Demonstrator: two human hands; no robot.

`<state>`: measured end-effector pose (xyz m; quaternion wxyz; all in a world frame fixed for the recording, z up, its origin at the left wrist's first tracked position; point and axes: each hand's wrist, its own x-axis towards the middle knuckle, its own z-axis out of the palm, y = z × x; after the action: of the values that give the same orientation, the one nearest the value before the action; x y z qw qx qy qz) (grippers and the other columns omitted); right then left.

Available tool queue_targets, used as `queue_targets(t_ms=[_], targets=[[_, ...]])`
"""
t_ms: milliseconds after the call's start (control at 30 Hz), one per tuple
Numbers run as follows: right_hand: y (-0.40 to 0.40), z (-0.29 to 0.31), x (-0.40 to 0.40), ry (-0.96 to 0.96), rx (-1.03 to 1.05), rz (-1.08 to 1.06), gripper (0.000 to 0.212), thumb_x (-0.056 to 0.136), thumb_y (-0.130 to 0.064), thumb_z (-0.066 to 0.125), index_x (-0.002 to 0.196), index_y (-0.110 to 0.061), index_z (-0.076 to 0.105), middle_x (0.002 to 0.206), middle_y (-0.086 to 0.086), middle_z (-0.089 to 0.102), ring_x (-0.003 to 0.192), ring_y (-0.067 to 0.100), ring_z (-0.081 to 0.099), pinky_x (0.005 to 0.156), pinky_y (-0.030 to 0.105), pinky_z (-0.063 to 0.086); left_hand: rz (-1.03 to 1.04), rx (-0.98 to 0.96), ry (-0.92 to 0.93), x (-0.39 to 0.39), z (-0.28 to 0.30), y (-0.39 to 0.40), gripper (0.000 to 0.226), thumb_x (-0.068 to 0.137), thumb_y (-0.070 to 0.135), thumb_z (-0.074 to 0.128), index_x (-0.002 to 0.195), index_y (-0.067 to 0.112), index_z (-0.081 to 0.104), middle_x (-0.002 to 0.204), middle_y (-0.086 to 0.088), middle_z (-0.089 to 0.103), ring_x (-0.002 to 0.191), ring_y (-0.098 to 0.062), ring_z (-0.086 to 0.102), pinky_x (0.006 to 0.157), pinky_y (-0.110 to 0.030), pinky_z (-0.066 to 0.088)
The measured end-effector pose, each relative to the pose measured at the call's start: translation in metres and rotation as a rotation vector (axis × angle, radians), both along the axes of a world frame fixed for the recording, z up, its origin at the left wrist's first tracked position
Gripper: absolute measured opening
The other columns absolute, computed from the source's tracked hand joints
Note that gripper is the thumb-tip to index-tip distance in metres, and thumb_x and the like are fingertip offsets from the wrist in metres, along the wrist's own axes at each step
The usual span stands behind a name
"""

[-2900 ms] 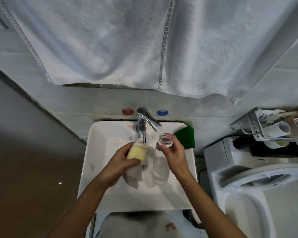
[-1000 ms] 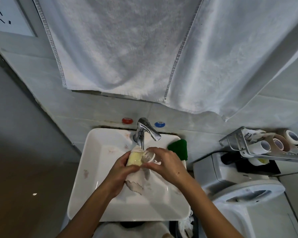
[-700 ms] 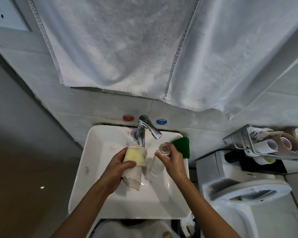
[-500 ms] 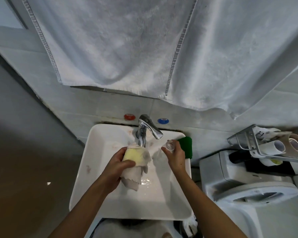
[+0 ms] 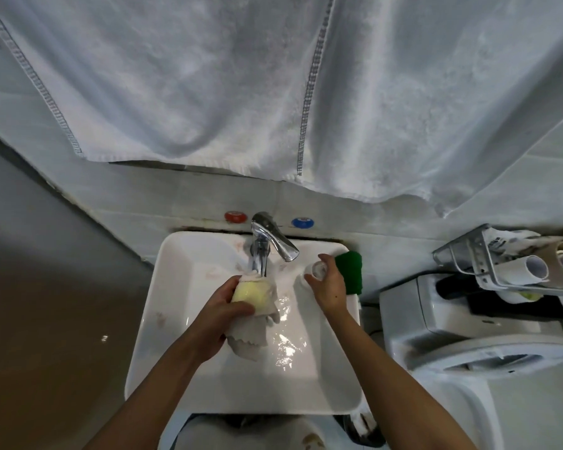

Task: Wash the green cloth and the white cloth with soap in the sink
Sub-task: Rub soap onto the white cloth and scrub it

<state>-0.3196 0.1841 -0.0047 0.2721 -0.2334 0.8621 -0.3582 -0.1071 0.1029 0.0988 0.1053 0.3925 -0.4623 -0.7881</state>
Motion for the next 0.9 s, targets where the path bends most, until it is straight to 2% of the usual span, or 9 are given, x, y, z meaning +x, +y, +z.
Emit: queue_targets(t_ms=[133, 200, 267, 333, 400, 500, 667, 800, 900], targets=[[0.008, 0.003, 0.005, 0.066, -0.046, 0.001, 0.059, 0.084, -0.014, 0.072, 0.136, -0.007, 0.045, 0.135, 0.014, 0.052, 0.124, 0.028, 0.049, 0.097, 0.024, 0.037, -0.051, -0.019, -0.022, -0.001, -0.002, -0.005, 0.054, 0.059, 0.007, 0.057, 0.112, 0.019, 0.059, 0.091, -0.003, 0.07, 0.076, -0.014, 0.067, 0.065, -0.028, 0.053], [0.014, 0.016, 0.016, 0.248, -0.173, -0.023, 0.046, 0.087, -0.018, 0.066, 0.129, -0.006, 0.052, 0.127, 0.014, 0.056, 0.118, 0.027, 0.052, 0.095, 0.023, 0.039, -0.084, -0.034, -0.008, -0.001, 0.0, -0.006, 0.054, 0.06, 0.006, 0.056, 0.113, 0.019, 0.059, 0.091, -0.002, 0.071, 0.078, -0.015, 0.068, 0.065, -0.027, 0.054], [0.018, 0.039, 0.031, 0.288, -0.332, -0.014, 0.038, 0.087, -0.025, 0.06, 0.122, -0.013, 0.056, 0.114, 0.005, 0.06, 0.105, 0.019, 0.057, 0.087, 0.02, 0.044, -0.12, -0.052, 0.008, 0.001, 0.001, -0.008, 0.054, 0.062, 0.007, 0.058, 0.115, 0.019, 0.058, 0.096, -0.004, 0.07, 0.084, -0.018, 0.067, 0.067, -0.027, 0.054], [0.021, 0.062, 0.045, 0.085, -0.405, 0.144, 0.038, 0.085, -0.034, 0.058, 0.122, -0.025, 0.052, 0.109, -0.011, 0.06, 0.102, 0.01, 0.059, 0.084, 0.021, 0.049, -0.164, -0.077, 0.001, 0.004, 0.004, -0.011, 0.056, 0.063, 0.011, 0.059, 0.118, 0.021, 0.057, 0.108, -0.008, 0.066, 0.096, -0.023, 0.062, 0.074, -0.03, 0.054], [0.021, 0.076, 0.055, -0.145, -0.354, 0.394, 0.047, 0.083, -0.041, 0.061, 0.127, -0.029, 0.049, 0.118, -0.021, 0.056, 0.114, 0.004, 0.054, 0.094, 0.021, 0.047, -0.199, -0.086, 0.009, 0.006, 0.006, -0.016, 0.057, 0.063, 0.011, 0.058, 0.119, 0.02, 0.057, 0.113, -0.01, 0.063, 0.102, -0.026, 0.06, 0.079, -0.033, 0.053], [0.017, 0.086, 0.059, -0.364, -0.229, 0.533, 0.049, 0.08, -0.039, 0.068, 0.125, -0.035, 0.051, 0.12, -0.02, 0.057, 0.116, 0.004, 0.052, 0.097, 0.023, 0.045, -0.256, -0.133, 0.028, 0.012, 0.013, -0.023, 0.055, 0.064, 0.013, 0.063, 0.118, 0.017, 0.058, 0.11, -0.008, 0.066, 0.1, -0.023, 0.062, 0.077, -0.031, 0.052], [0.008, 0.091, 0.067, -0.245, -0.008, 0.593, 0.027, 0.081, -0.039, 0.073, 0.098, -0.018, 0.07, 0.093, 0.001, 0.07, 0.083, 0.017, 0.063, 0.077, 0.04, 0.051, -0.337, -0.553, -0.137, 0.022, 0.026, -0.041, 0.037, 0.064, 0.025, 0.071, 0.099, 0.02, 0.06, 0.089, 0.001, 0.065, 0.08, -0.005, 0.061, 0.071, -0.018, 0.049], [0.002, 0.101, 0.071, -0.184, -0.019, 0.636, 0.018, 0.083, -0.033, 0.073, 0.088, -0.016, 0.072, 0.081, -0.002, 0.063, 0.069, 0.007, 0.054, 0.066, 0.027, 0.042, -0.446, -0.984, -0.506, 0.029, 0.034, -0.054, 0.033, 0.068, 0.042, 0.074, 0.087, 0.026, 0.052, 0.085, 0.004, 0.064, 0.076, -0.015, 0.057, 0.064, -0.031, 0.042], [-0.004, 0.112, 0.067, -0.162, -0.063, 0.636, 0.015, 0.083, -0.03, 0.074, 0.088, -0.018, 0.066, 0.083, -0.007, 0.056, 0.074, 0.006, 0.052, 0.068, 0.023, 0.041, -0.575, -1.333, -0.768, 0.033, 0.04, -0.058, 0.038, 0.073, 0.066, 0.058, 0.076, 0.029, 0.05, 0.075, 0.005, 0.059, 0.069, -0.015, 0.049, 0.054, -0.029, 0.029]])
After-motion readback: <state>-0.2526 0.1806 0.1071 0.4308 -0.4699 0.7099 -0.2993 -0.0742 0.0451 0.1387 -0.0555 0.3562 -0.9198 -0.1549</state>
